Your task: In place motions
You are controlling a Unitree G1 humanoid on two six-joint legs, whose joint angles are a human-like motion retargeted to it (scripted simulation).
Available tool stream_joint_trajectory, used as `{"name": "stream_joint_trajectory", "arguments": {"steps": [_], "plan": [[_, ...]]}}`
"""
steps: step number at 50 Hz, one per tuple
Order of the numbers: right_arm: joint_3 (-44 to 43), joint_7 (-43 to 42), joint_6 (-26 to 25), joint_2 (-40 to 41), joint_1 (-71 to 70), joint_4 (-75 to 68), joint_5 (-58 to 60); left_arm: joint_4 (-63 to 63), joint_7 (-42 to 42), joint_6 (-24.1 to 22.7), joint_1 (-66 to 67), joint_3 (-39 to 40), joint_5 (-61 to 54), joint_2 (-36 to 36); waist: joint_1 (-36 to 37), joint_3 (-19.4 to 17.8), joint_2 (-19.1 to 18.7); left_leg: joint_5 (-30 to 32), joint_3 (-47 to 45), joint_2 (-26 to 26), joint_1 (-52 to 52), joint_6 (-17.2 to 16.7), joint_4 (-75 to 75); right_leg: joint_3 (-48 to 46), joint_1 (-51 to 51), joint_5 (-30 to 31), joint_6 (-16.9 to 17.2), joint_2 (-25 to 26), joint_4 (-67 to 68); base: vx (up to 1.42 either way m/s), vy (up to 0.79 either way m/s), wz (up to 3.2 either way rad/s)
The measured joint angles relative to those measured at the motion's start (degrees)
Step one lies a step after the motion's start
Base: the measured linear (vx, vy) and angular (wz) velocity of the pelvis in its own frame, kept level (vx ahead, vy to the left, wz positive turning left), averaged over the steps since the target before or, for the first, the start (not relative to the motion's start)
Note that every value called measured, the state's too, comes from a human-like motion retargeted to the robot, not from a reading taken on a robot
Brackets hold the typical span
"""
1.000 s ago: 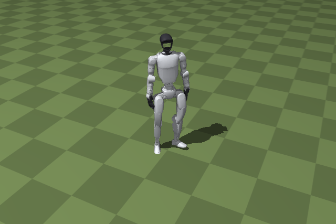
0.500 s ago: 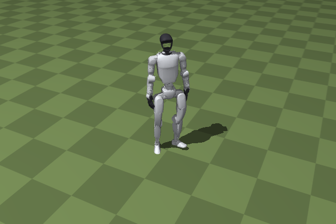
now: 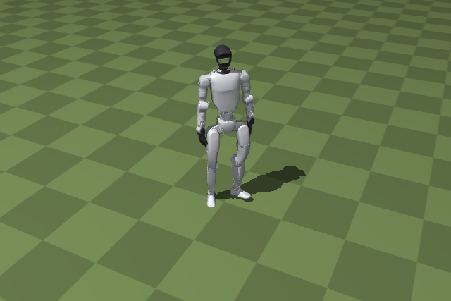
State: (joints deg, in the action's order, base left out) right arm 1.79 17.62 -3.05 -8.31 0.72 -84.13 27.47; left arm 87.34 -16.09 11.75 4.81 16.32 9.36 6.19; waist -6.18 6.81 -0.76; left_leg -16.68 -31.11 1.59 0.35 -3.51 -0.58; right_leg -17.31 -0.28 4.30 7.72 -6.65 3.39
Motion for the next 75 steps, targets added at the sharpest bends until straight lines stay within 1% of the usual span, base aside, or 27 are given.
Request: {"name": "stream_joint_trajectory", "arguments": {"steps": [75], "plan": [[-0.33,-0.11,0.02,-0.39,-0.53,-0.16,-0.18,0.16,0.10,0.05,-0.63,-1.26,-0.08,0.83,0.39,-0.03,0.35,0.07,0.21,0.25,0.10,-0.11,0.07,0.15,-0.05,-0.01,-0.12,0.14,0.11,0.00,0.00,0.00]]}}
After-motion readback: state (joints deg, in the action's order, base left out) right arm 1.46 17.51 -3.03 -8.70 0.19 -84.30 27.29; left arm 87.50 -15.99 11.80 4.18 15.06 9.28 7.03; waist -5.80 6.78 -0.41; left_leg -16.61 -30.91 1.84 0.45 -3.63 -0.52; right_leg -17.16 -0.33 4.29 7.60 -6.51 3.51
